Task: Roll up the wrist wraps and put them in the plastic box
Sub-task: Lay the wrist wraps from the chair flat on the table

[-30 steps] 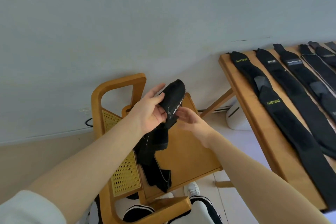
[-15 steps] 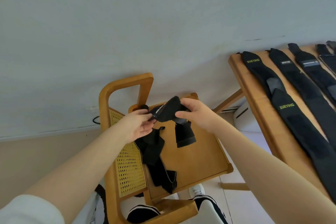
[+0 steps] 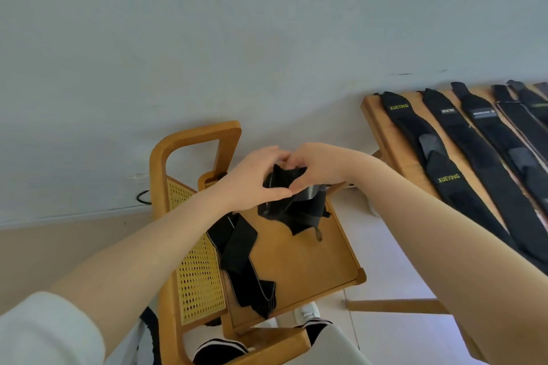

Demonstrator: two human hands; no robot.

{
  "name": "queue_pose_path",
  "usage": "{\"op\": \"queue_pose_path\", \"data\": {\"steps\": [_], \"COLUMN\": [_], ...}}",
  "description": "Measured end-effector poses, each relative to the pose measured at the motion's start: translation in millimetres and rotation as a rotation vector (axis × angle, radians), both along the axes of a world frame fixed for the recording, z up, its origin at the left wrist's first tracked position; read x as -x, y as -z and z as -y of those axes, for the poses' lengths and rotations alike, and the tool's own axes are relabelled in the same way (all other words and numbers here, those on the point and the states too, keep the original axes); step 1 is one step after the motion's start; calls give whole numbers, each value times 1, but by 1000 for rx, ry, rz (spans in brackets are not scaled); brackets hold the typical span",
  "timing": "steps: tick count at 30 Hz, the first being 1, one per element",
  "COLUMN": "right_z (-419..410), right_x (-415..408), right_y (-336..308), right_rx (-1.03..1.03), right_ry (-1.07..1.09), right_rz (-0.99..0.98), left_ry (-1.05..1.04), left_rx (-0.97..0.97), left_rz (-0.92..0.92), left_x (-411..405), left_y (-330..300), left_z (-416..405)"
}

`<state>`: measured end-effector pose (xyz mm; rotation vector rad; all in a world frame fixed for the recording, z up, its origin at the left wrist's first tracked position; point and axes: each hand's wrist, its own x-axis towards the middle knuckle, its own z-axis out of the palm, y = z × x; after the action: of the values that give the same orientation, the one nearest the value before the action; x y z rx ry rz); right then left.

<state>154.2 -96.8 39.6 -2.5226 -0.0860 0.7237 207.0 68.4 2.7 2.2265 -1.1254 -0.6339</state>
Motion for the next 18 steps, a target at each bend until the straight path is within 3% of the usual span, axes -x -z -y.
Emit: {"op": "queue_pose_path", "data": {"steps": [5,8,10,13,15,18], "right_z": [-3,3,10,10,2,-15], "right_x": [5,14,25,48,60,57], "right_y": [4,13,29,59,77,92], "right_rx": [43,-82,-231,-521,-546,-600], "right_ry": [103,294,532,747,624,554], "right_rz": [79,252,381,188,-19,27], "left_ry": [59,47,14,-68,-83,-74], "left_rx": [-229,-160,-79,29,80,117], "left_rz": [-92,-284,-426,-566,-627,-655], "left_x": [-3,-1,2,4,5,6], "left_y": [-5,-2,-1,3,1,-5], "left_z": [9,8,2,-7,-11,-16]}}
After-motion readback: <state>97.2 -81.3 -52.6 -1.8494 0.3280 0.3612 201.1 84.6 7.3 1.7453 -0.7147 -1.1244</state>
